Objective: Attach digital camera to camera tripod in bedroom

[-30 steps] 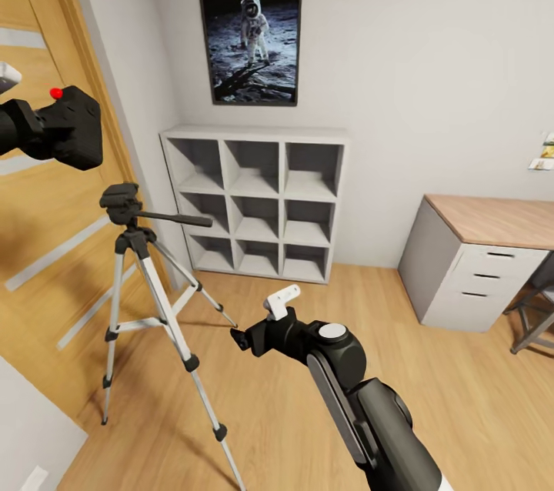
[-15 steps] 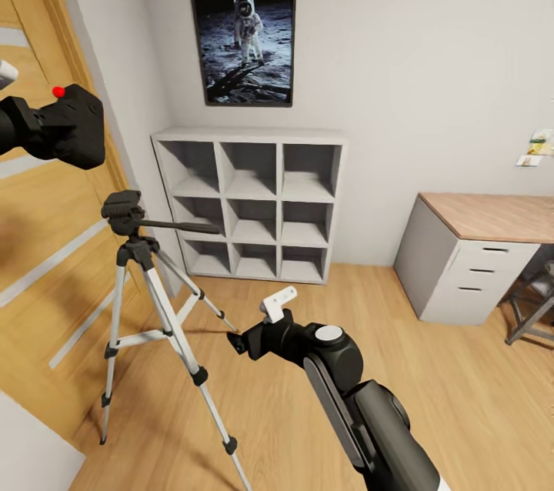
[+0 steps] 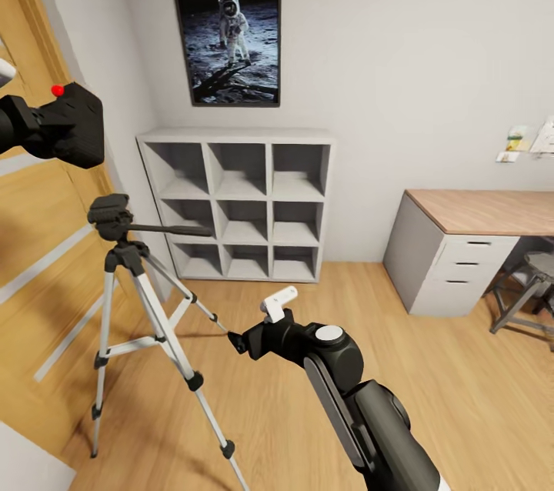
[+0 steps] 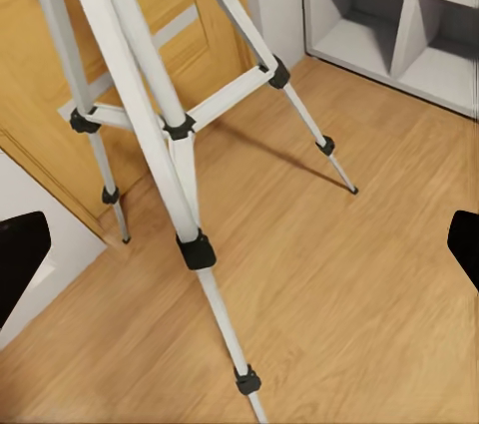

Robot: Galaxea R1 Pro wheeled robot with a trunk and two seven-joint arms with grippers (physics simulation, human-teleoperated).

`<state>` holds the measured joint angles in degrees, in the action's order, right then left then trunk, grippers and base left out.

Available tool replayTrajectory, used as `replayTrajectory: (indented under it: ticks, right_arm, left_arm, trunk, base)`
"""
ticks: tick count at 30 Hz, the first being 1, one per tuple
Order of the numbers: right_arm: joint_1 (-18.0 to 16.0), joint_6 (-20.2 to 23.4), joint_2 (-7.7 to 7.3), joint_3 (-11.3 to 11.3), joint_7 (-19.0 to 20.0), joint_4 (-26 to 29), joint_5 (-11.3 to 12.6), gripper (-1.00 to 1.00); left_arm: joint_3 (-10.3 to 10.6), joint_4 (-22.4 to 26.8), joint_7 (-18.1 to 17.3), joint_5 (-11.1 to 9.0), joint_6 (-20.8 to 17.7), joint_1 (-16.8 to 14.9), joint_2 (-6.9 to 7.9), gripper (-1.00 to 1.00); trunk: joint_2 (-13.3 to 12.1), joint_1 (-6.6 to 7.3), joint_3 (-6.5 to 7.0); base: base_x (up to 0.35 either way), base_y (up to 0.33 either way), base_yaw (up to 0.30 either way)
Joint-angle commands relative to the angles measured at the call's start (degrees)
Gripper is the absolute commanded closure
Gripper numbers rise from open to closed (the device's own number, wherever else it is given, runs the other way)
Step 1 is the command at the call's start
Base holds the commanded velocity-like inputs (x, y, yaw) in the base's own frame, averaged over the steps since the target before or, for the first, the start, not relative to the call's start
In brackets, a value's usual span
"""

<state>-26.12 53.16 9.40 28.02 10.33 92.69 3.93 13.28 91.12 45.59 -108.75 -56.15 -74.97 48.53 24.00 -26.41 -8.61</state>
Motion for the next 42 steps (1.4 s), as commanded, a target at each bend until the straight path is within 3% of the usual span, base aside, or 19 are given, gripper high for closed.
replayTrajectory:
  ticks: [1,10,20,26,33,42]
  right_arm:
    - [-0.1,0.3,0.04,0.0,-0.2,0.0,0.4,-1.00]
    - [-0.1,0.6,0.09,0.2,-0.2,0.0,0.4,-1.00]
    - [-0.1,0.6,0.04,0.2,-0.2,0.0,0.4,-1.00]
    - [-0.1,0.2,0.01,-0.1,-0.1,0.0,0.4,-1.00]
    - [-2.3,-2.1,0.60,2.2,-2.3,-2.2,2.8,-1.00]
    - [-5.2,-4.9,0.60,5.1,-5.2,-5.1,5.7,-1.00]
  left_arm:
    - [0.0,0.0,0.6,-0.6,0.1,-0.1,0.07,1.00]
    - [-0.1,0.0,0.5,-0.7,0.0,-0.6,0.15,1.00]
    - [-0.3,0.0,0.5,-0.7,0.1,-0.8,0.21,1.00]
    - [-2.7,0.0,0.5,-1.5,0.1,-1.2,1.02,1.00]
    - [-0.4,-0.6,-1.8,0.7,0.9,-3.3,1.26,1.00]
    - [2.5,-0.6,-4.7,2.9,0.9,-3.3,1.26,1.00]
  trunk:
    - [0.1,-0.04,-0.13]
    - [0.1,-0.04,-0.13]
    - [0.1,-0.04,-0.13]
    - [0.1,-0.04,-0.13]
    - [0.1,-0.03,-0.13]
    - [0.1,-0.03,-0.13]
  base:
    - [0.000,0.228,-0.246]
    - [0.000,0.236,-0.266]
    - [0.000,0.050,-0.258]
    - [0.011,0.014,-0.079]
    - [0.000,0.000,0.000]
    - [0.000,0.000,0.000]
